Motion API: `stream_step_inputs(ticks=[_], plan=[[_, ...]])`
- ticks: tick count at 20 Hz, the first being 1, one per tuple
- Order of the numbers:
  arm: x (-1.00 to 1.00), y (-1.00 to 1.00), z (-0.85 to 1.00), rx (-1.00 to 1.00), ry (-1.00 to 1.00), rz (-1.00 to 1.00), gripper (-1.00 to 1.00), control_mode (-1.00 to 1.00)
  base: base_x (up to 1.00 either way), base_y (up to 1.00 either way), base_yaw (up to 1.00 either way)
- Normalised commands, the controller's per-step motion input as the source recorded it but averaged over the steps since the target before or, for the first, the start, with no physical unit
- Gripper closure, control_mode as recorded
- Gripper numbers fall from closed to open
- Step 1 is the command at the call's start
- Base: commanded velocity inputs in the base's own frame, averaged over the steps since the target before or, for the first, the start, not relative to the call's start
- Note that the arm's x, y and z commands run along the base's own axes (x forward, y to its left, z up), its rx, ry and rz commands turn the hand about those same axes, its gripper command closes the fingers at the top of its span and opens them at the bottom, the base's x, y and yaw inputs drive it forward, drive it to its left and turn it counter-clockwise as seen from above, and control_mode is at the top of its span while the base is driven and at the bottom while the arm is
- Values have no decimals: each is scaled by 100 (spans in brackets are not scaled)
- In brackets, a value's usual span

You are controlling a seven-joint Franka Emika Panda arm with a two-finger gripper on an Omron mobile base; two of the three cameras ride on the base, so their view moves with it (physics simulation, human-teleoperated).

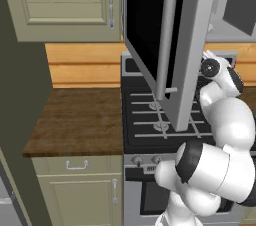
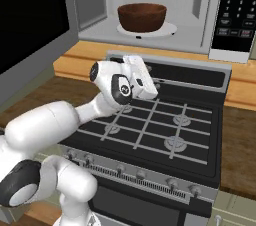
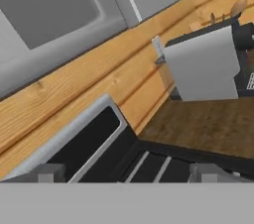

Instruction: Pick the onion from the sink and place it in the bowl. Then pick the bowl and place it in the microwave. Then close the microwave door and press the start button.

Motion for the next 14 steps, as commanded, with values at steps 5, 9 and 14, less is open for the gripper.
stream_step_inputs(ticks=[5, 9, 14], plan=[[-54, 5, 0, -11, -19, -20, -100, -100, 0, 0, 0], [-64, 35, 0, -9, -9, -17, -100, -100, 0, 0, 0], [-54, 51, 1, -8, -3, -19, -100, -100, 0, 0, 0]])
